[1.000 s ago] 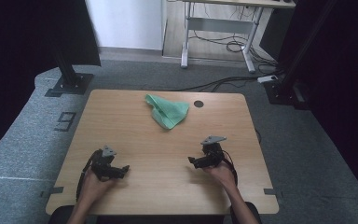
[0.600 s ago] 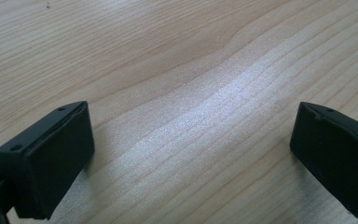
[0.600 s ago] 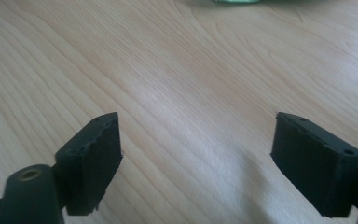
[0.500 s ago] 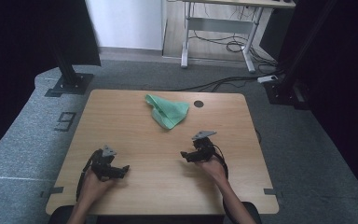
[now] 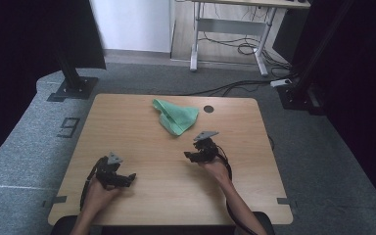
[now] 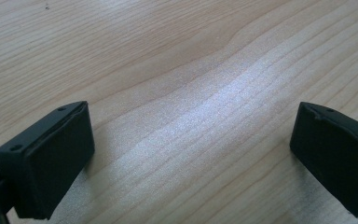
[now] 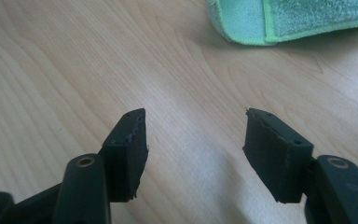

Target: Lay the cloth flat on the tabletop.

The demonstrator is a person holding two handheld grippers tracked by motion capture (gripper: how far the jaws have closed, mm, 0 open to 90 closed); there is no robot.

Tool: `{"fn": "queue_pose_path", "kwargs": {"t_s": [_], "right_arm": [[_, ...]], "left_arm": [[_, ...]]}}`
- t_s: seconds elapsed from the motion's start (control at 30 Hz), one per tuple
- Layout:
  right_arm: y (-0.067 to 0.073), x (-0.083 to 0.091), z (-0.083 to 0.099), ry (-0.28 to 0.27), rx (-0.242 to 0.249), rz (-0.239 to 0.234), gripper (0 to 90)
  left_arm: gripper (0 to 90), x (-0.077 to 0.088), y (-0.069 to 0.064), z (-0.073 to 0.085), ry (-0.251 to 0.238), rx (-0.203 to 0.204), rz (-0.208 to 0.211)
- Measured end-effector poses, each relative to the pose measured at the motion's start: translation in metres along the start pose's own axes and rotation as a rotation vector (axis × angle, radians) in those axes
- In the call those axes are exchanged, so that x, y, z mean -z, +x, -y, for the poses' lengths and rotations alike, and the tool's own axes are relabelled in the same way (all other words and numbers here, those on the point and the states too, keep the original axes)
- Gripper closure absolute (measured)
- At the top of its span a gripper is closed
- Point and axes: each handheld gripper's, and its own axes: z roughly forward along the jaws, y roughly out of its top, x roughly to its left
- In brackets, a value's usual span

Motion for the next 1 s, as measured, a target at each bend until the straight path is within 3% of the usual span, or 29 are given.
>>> {"fn": "queue_pose_path", "kwargs": {"t_s": [0.53,0.83,1.0], "right_arm": [[-0.008,-0.022,-0.017,-0.005,-0.009,-0.019,52.3],[-0.007,-0.032,-0.028,-0.028,-0.001,0.0,56.6],[-0.007,-0.038,-0.036,-0.03,-0.009,0.001,63.7]], "left_arm": [[0.0,0.0,0.0,0.0,0.0,-0.001,0.001],[0.0,0.0,0.0,0.0,-0.002,0.0,0.002],[0.0,0.0,0.0,0.0,0.0,-0.003,0.002]]}}
